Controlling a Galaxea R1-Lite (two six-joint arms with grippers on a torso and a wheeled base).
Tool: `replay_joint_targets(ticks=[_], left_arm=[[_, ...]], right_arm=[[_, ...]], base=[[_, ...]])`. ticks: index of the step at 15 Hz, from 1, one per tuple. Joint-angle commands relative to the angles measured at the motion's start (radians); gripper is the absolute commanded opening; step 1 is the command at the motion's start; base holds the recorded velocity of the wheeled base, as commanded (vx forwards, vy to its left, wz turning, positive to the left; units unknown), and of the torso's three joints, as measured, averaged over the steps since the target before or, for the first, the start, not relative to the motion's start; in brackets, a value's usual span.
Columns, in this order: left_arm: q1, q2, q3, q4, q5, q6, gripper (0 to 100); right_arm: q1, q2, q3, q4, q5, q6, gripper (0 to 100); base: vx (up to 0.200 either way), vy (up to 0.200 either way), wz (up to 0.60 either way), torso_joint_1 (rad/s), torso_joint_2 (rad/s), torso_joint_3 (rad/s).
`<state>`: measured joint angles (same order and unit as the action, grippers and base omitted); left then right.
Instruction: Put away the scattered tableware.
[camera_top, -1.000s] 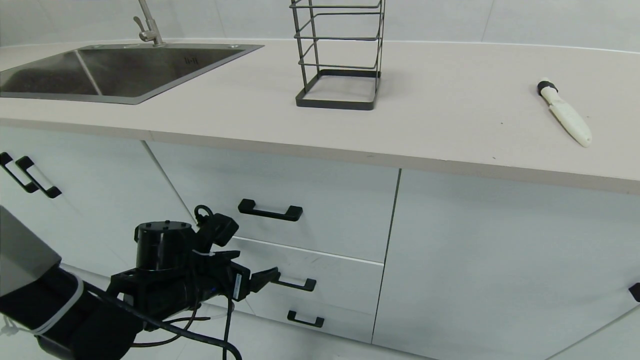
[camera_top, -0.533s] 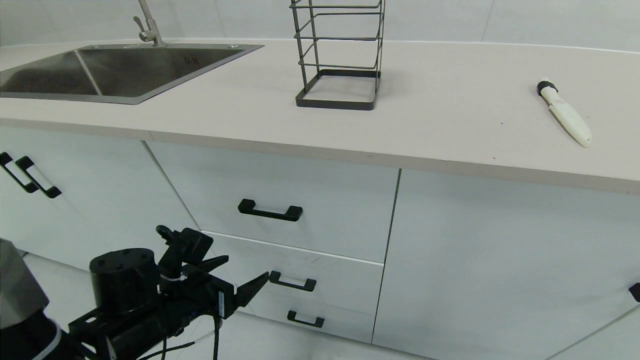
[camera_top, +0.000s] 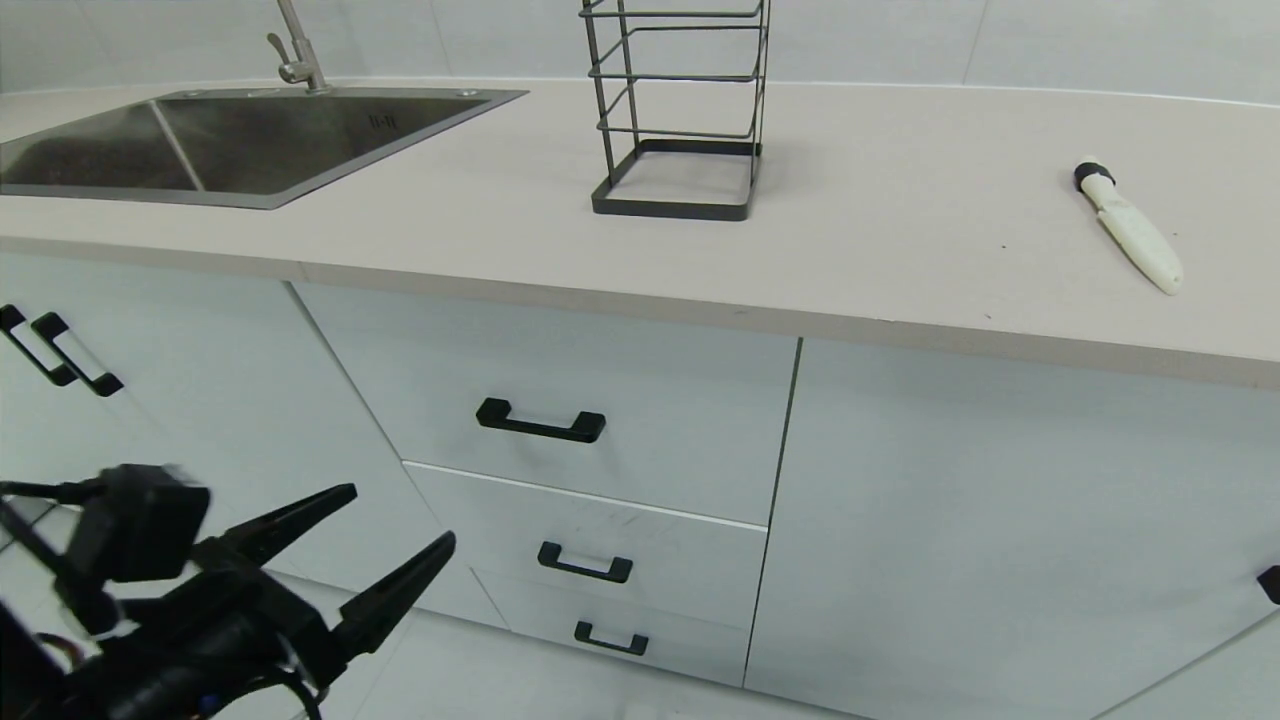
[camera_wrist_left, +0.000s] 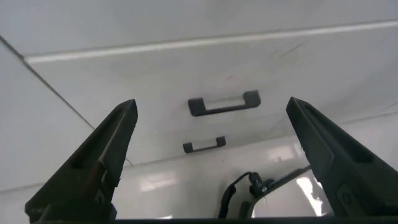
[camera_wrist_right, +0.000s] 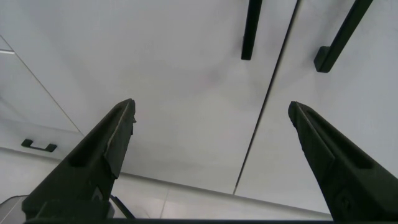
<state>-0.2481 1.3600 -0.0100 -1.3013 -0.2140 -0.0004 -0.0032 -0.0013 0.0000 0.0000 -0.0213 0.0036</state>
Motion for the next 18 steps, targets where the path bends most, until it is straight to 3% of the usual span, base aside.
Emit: replay_joint_targets(ticks=[1, 3, 6, 7, 9, 11, 12, 13, 15, 16, 17, 18], left_arm=[[0.015, -0.473, 0.010, 0.215, 0.007, -0.003, 100], [0.121, -0.875, 0.004, 0.586, 0.021, -0.003, 100], [0.138, -1.257, -0.071, 1.087, 0.024, -0.001, 100], [0.142, -1.266, -0.071, 1.146, 0.036, 0.002, 100], [0.164, -1.265, -0.015, 1.110, 0.087, -0.003, 100], [0.227, -1.317, 0.010, 1.215, 0.088, -0.001, 100], [0.251, -1.360, -0.015, 1.314, 0.088, -0.001, 100], [0.251, -1.360, -0.002, 1.286, 0.111, -0.001, 100], [0.251, -1.360, 0.010, 1.252, 0.259, 0.014, 100], [0.251, -1.360, 0.010, 1.281, 0.314, -0.010, 100], [0.251, -1.360, 0.010, 1.295, 0.298, -0.038, 100], [0.250, -1.360, 0.010, 1.297, 0.295, -0.043, 100]], right_arm=[[0.000, 0.001, 0.000, 0.000, 0.000, -0.001, 100], [-0.001, 0.001, 0.000, 0.000, 0.000, -0.002, 100], [0.000, 0.001, 0.000, 0.000, 0.000, -0.002, 100], [0.000, 0.001, 0.000, 0.000, 0.000, -0.002, 100], [0.000, 0.001, 0.000, 0.000, 0.000, -0.002, 100], [0.000, 0.001, 0.000, 0.000, 0.000, -0.002, 100], [0.000, 0.001, 0.000, 0.000, 0.000, -0.001, 100], [0.000, 0.001, 0.000, 0.000, 0.000, -0.002, 100], [0.000, 0.001, 0.000, 0.000, 0.000, -0.002, 100], [0.000, 0.001, 0.000, 0.000, 0.000, -0.002, 100], [0.000, 0.001, 0.000, 0.000, 0.000, -0.002, 100], [0.000, 0.001, 0.000, 0.000, 0.000, -0.002, 100]], base=[[0.000, 0.000, 0.00, 0.000, 0.00, 0.000], [0.000, 0.000, 0.00, 0.000, 0.00, 0.000], [0.000, 0.000, 0.00, 0.000, 0.00, 0.000], [0.000, 0.000, 0.00, 0.000, 0.00, 0.000], [0.000, 0.000, -0.30, -0.001, 0.00, 0.004], [0.000, 0.000, -0.60, 0.002, 0.00, 0.005], [0.000, 0.000, -0.60, 0.002, 0.01, -0.002], [0.000, 0.000, -0.60, -0.002, 0.00, 0.007], [0.000, 0.000, -0.60, 0.007, 0.00, 0.000], [0.000, 0.000, -0.60, 0.002, 0.01, -0.002], [0.000, 0.000, 0.00, 0.000, 0.00, 0.000], [0.000, 0.000, 0.00, 0.000, 0.00, 0.000]])
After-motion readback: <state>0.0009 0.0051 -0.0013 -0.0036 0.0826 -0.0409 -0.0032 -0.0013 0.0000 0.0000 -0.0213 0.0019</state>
